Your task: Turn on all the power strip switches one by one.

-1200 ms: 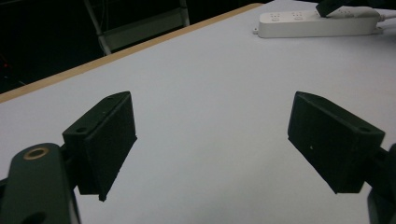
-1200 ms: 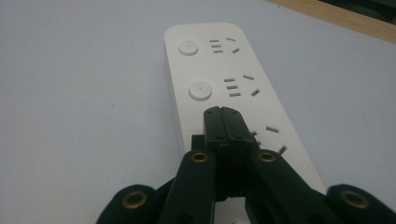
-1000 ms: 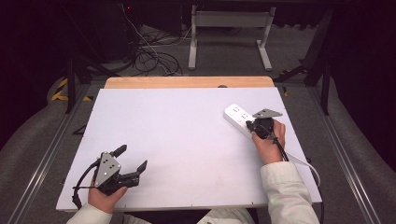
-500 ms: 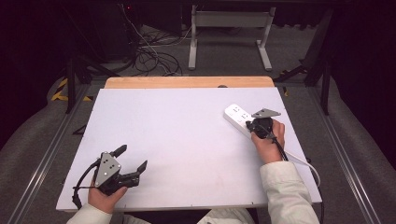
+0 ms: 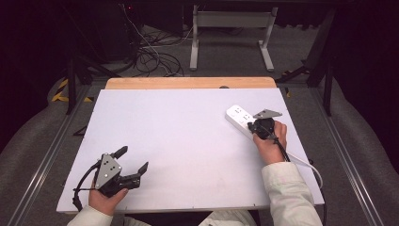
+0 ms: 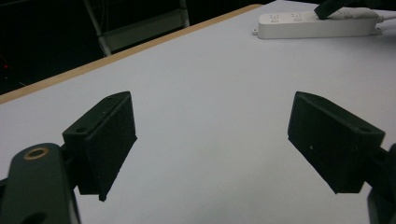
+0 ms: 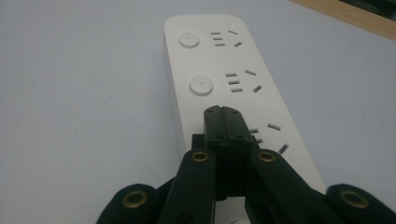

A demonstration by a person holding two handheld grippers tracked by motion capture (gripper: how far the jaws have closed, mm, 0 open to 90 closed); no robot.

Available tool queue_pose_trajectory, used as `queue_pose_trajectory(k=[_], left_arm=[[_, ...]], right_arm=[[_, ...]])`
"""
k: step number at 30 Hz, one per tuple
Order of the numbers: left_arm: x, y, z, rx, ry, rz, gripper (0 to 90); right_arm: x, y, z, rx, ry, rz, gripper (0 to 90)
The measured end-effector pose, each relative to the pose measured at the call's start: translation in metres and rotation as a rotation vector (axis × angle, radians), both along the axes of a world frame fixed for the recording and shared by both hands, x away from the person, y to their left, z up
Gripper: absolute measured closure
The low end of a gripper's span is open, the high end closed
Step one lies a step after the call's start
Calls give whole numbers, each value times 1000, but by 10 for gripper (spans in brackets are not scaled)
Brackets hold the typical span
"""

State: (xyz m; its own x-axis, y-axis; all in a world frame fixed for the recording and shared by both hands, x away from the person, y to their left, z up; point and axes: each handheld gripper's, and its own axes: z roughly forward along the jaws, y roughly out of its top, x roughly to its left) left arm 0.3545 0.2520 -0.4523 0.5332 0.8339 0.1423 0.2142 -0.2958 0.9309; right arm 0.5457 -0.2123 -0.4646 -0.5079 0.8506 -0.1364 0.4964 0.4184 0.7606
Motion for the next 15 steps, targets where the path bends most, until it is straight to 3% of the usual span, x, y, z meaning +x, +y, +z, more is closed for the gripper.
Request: queue_pose_trajectory(k=[15], left_arm=[[0, 0, 0, -3, 0, 0, 157]], right_arm=[[0, 0, 0, 1, 1, -3, 900]])
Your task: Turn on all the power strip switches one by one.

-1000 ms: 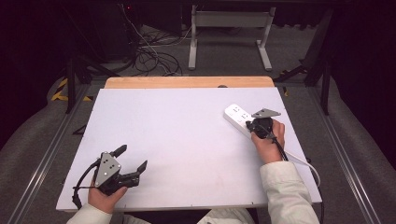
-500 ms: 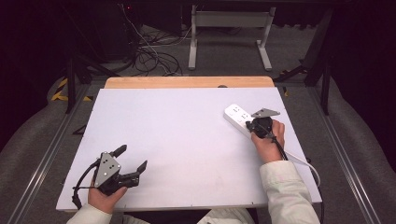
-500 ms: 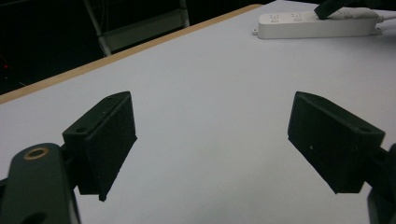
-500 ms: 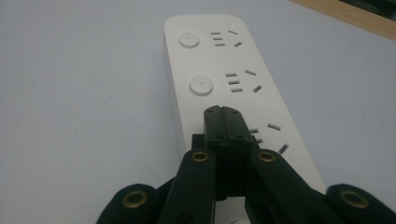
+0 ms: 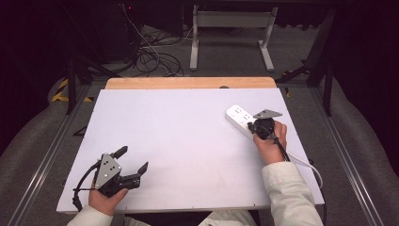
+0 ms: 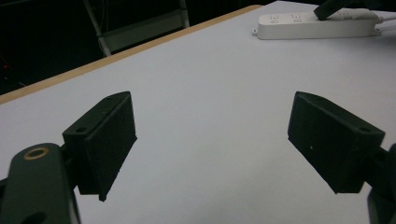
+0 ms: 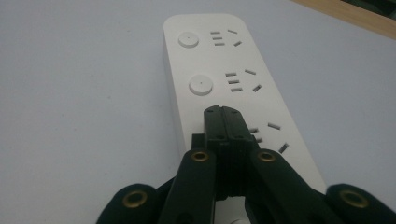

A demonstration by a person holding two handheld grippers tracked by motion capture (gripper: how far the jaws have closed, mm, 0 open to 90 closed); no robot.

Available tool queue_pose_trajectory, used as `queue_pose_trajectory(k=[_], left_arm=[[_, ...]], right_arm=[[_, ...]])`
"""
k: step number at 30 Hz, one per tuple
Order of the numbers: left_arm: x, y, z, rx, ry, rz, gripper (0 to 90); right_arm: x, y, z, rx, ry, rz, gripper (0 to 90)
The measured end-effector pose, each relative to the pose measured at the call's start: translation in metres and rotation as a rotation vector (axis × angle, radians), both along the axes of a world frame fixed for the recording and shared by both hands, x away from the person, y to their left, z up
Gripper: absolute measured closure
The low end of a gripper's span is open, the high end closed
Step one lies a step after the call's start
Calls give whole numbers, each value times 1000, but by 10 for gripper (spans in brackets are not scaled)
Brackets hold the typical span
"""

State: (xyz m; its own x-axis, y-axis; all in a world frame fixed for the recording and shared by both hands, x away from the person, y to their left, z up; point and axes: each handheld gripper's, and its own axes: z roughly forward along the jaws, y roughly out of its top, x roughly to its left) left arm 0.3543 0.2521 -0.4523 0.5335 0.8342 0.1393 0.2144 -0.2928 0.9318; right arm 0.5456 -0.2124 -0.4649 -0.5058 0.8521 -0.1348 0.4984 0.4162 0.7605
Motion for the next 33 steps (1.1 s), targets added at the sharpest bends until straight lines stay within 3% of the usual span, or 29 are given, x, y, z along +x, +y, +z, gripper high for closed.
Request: queue_pose_trajectory(k=[10, 14, 17, 23, 27, 33], left_arm=[[0, 0, 0, 1, 1, 3, 157], [2, 0, -1, -2, 4, 5, 157], [2, -1, -1, 8, 2, 4, 157], [2, 0, -1, 8, 2, 6, 157], [2, 0, -1, 10, 0, 4, 157], [2, 0, -1, 6, 4, 2, 156]], right_arm=[[2, -3, 1, 24, 1, -10, 900], [-1, -12, 10, 115, -27, -1, 900], [-1, -12, 11, 101, -19, 24, 900], [6, -9, 11, 133, -2, 15, 900], [17, 1, 7, 115, 64, 28, 900], [28, 10, 10, 109, 53, 19, 900]])
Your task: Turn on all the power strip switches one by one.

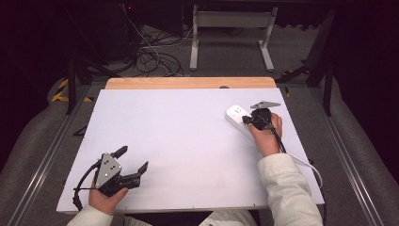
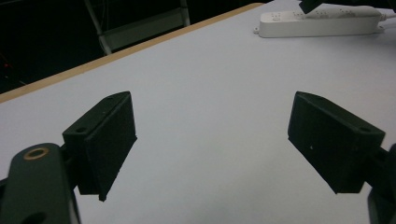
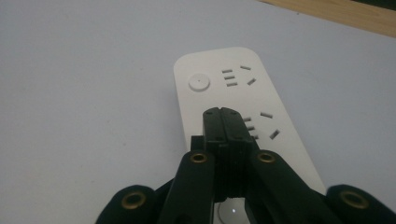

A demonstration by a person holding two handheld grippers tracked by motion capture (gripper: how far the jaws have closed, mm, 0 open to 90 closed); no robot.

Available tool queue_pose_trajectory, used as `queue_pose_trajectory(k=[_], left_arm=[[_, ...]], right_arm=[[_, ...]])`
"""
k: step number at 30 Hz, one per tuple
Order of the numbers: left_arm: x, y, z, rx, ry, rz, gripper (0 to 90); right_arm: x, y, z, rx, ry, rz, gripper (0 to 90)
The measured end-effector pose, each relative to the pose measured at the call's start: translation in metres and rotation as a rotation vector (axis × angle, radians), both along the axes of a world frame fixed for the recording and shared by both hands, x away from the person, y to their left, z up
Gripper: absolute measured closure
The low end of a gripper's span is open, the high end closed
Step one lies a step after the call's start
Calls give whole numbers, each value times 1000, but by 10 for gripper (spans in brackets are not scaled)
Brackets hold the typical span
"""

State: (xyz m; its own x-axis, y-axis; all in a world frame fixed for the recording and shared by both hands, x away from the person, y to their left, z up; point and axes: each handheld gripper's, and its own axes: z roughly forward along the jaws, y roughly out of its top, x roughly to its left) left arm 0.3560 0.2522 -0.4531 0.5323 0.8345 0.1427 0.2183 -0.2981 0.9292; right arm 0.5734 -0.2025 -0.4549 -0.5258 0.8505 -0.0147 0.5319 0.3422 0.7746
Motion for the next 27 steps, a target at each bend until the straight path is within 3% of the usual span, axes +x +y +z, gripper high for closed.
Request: queue_pose_trajectory(k=[9, 18, 27], left_arm=[[0, 0, 0, 0, -2, -3, 157], [0, 0, 0, -2, -1, -3, 156], [0, 0, 0, -2, 0, -4, 156]], right_arm=[[9, 11, -2, -29, 7, -6, 900], [8, 15, -2, -69, -4, -9, 900], [9, 16, -2, -79, 7, -12, 900]])
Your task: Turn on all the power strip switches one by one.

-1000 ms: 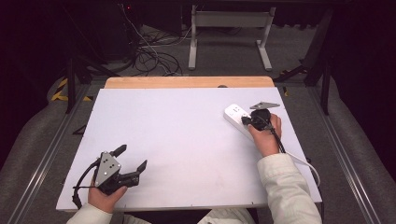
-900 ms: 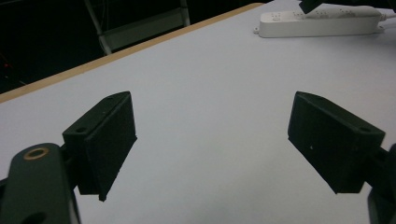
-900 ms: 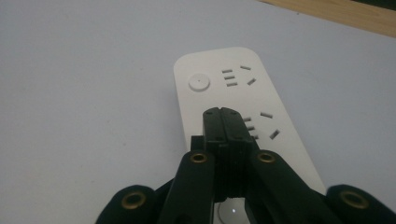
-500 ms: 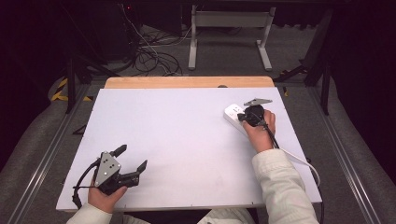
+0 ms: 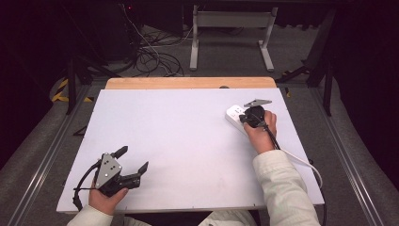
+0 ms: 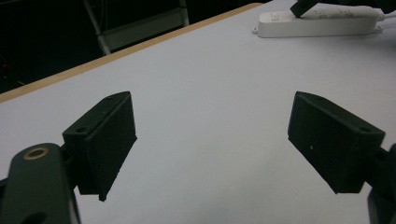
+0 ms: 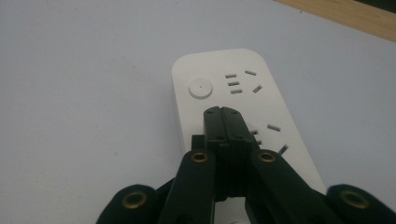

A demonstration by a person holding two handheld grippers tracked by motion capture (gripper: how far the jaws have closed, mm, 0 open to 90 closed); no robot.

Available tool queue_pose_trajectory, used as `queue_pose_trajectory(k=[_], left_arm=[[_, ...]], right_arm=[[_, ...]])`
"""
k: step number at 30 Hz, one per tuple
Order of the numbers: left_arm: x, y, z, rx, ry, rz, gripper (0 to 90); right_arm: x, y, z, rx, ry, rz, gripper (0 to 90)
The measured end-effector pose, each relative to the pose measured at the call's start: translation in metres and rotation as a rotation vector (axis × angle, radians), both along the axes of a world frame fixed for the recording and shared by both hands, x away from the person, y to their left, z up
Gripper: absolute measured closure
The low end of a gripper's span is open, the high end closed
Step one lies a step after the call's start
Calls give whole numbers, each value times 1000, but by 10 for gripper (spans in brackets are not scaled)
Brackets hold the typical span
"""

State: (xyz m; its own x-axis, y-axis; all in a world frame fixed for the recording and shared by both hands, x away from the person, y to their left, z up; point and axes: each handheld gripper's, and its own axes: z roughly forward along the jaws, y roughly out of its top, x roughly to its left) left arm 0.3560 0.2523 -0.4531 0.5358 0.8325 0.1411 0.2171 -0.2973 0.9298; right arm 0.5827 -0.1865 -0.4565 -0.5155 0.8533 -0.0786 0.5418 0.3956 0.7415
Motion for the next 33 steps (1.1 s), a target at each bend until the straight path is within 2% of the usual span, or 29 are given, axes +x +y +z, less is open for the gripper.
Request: queue_pose_trajectory(k=[11, 17, 19, 33], left_arm=[[0, 0, 0, -1, 0, 0, 157], [-1, -1, 0, -2, 0, -1, 157], [-1, 0, 1, 7, -3, -4, 157], [-1, 0, 1, -1, -1, -3, 157]], right_arm=[[1, 3, 1, -17, 19, -10, 900], [-1, 6, 0, -45, 4, -19, 900], [-1, 6, 0, -36, 7, -26, 900], [0, 3, -1, 7, 22, -45, 900]])
